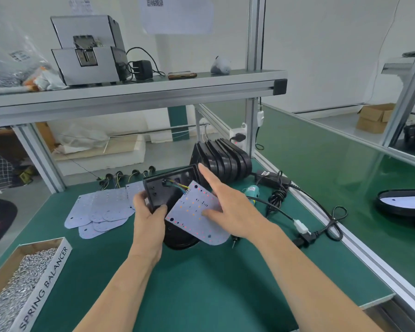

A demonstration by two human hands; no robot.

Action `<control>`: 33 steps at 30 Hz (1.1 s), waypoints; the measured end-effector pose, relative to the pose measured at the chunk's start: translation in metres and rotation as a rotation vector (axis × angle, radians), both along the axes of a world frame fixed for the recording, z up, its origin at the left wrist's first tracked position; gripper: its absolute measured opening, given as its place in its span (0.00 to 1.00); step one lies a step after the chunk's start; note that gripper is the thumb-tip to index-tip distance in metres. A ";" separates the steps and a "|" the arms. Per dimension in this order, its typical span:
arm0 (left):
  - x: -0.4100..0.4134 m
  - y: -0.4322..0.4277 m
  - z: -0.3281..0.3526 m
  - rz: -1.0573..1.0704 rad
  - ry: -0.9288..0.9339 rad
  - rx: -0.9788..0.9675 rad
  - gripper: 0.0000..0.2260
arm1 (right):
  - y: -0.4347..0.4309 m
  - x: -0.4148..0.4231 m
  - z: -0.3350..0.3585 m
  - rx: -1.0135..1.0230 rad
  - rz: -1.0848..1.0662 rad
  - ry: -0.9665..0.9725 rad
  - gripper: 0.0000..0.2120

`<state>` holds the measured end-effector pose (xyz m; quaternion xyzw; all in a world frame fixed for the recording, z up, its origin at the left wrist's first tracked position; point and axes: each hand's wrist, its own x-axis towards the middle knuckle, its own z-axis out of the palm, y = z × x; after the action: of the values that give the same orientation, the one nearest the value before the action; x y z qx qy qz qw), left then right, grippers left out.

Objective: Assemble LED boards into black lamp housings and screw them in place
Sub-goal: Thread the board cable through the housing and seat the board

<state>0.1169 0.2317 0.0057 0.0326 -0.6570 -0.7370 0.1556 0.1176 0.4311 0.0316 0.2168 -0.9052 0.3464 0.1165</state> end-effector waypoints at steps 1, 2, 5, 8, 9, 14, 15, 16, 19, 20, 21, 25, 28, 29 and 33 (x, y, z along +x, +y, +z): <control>0.001 -0.001 0.001 -0.018 -0.005 -0.009 0.30 | -0.003 0.001 0.005 0.092 0.001 0.048 0.48; 0.003 -0.001 0.003 -0.042 -0.002 -0.022 0.34 | -0.007 0.000 0.009 0.166 0.012 0.070 0.46; 0.006 -0.001 0.007 -0.109 0.034 -0.079 0.30 | -0.012 -0.003 0.017 0.165 0.066 -0.020 0.38; 0.006 -0.005 0.008 -0.137 -0.006 -0.087 0.17 | -0.006 -0.008 0.016 -0.152 0.087 -0.122 0.34; 0.006 -0.007 0.006 -0.138 -0.024 -0.069 0.15 | -0.005 -0.009 0.016 -0.273 0.068 -0.167 0.33; 0.006 -0.005 0.002 -0.118 -0.055 -0.029 0.23 | -0.025 -0.004 0.009 -0.518 -0.081 -0.233 0.32; 0.007 -0.002 0.002 -0.121 -0.044 -0.032 0.25 | -0.031 -0.002 0.008 -0.528 -0.101 -0.223 0.32; 0.008 0.000 0.002 -0.129 -0.034 -0.031 0.27 | -0.037 -0.001 0.006 -0.516 -0.119 -0.187 0.32; 0.012 0.002 0.004 -0.103 -0.018 -0.001 0.26 | -0.047 0.003 0.001 -0.396 -0.164 -0.021 0.31; 0.011 0.001 0.005 -0.086 -0.012 0.000 0.24 | -0.047 0.004 0.000 -0.310 -0.199 0.049 0.30; 0.010 0.000 0.005 -0.080 -0.009 0.005 0.23 | -0.047 0.005 -0.002 -0.188 -0.254 0.144 0.29; 0.011 -0.004 0.002 -0.116 -0.029 0.030 0.20 | -0.040 0.003 -0.005 0.091 -0.294 0.244 0.25; 0.013 -0.009 0.001 -0.164 -0.077 0.106 0.15 | -0.027 -0.008 -0.001 -0.361 -0.247 0.219 0.16; 0.014 -0.010 0.004 -0.192 -0.097 0.151 0.16 | -0.021 -0.013 0.001 -0.576 -0.226 0.139 0.18; 0.022 -0.006 0.010 -0.369 -0.179 0.277 0.19 | -0.016 -0.013 -0.001 -0.772 0.212 -0.463 0.32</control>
<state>0.1385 0.2260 0.0161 -0.0019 -0.5558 -0.8300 -0.0463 0.1049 0.4155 0.0307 0.1659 -0.6849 0.7076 -0.0526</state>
